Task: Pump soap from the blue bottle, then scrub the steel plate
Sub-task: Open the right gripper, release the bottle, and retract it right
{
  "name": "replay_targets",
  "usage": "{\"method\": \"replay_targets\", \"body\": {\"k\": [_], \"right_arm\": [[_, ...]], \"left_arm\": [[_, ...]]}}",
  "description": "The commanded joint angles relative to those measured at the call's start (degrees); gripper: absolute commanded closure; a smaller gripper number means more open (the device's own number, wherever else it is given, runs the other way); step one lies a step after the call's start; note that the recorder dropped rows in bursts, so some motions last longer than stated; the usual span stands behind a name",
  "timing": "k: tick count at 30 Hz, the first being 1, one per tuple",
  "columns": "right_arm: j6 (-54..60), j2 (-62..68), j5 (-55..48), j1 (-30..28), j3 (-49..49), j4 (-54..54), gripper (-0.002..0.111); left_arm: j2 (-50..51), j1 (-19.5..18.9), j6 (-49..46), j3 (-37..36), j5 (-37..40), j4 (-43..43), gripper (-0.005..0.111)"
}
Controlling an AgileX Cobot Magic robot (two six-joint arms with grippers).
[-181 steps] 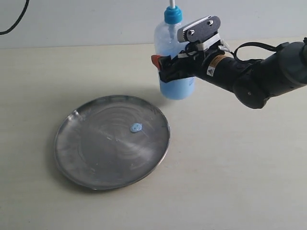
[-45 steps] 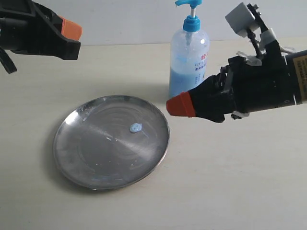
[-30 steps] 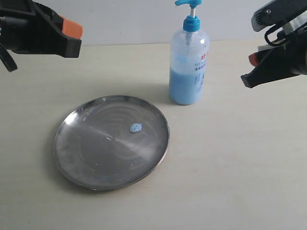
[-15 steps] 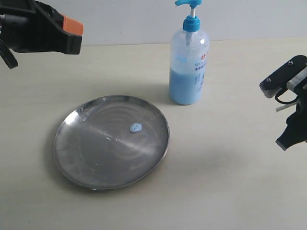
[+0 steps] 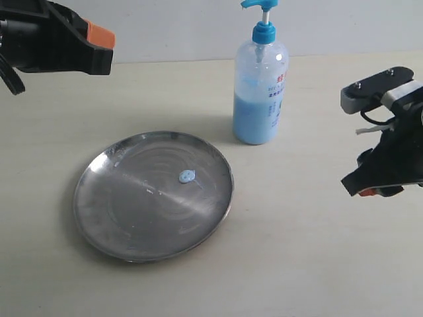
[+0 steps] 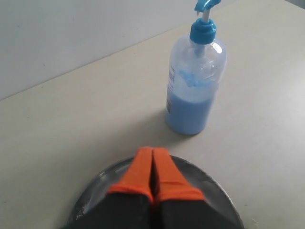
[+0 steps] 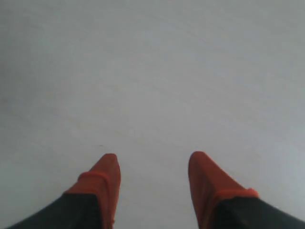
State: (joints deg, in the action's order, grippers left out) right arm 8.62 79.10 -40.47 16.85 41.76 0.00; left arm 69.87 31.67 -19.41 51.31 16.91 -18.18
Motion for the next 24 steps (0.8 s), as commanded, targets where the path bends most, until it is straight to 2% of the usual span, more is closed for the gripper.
{"method": "replay_targets", "body": {"k": [1, 11, 24], "right_arm": [[8.5, -4.3, 0.1, -0.2, 0.9, 11.7, 0.062], [9.8, -17.0, 1.0, -0.2, 0.8, 15.0, 0.075], [9.8, -40.8, 14.1, -0.2, -7.3, 14.6, 0.092]], "left_arm": [[-0.4, 0.3, 0.3, -0.2, 0.0, -0.6, 0.107], [-0.4, 0.3, 0.3, -0.2, 0.7, -0.6, 0.107], [-0.4, 0.4, 0.3, -0.2, 3.5, -6.0, 0.107]]}}
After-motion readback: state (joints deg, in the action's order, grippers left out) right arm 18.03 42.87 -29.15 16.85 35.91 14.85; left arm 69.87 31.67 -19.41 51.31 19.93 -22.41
